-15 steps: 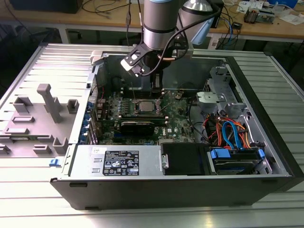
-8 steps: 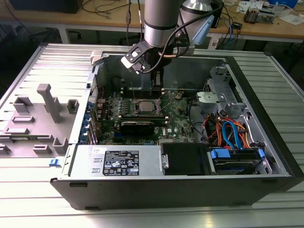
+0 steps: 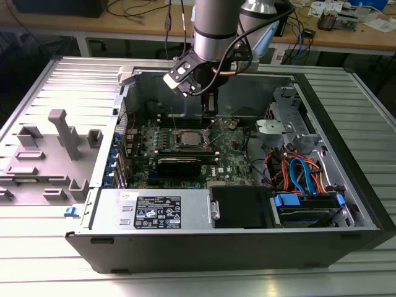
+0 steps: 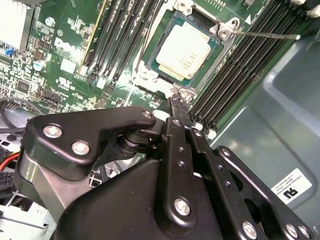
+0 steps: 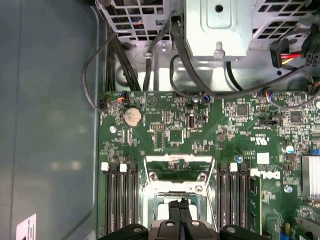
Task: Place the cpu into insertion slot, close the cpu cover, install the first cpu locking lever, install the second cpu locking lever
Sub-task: 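Close the cpu cover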
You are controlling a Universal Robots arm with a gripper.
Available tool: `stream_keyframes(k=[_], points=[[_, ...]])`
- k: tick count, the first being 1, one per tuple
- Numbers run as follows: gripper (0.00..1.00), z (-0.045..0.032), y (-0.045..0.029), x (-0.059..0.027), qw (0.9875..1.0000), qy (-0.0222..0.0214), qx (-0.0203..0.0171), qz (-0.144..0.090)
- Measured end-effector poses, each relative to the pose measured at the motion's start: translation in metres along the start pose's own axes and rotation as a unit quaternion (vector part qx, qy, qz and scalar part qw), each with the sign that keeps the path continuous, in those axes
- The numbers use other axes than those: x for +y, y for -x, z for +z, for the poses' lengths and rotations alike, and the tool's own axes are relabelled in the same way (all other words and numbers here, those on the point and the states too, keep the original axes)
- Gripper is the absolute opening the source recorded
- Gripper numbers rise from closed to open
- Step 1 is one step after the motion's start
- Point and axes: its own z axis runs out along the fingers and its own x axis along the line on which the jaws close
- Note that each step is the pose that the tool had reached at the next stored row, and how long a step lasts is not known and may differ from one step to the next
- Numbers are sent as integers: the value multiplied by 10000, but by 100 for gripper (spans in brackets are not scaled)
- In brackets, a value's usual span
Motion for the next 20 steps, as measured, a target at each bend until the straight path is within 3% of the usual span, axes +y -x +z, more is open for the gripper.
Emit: stream_keyframes(k=[20], points=[[11,-26,-24,243,10000,0,0,0]])
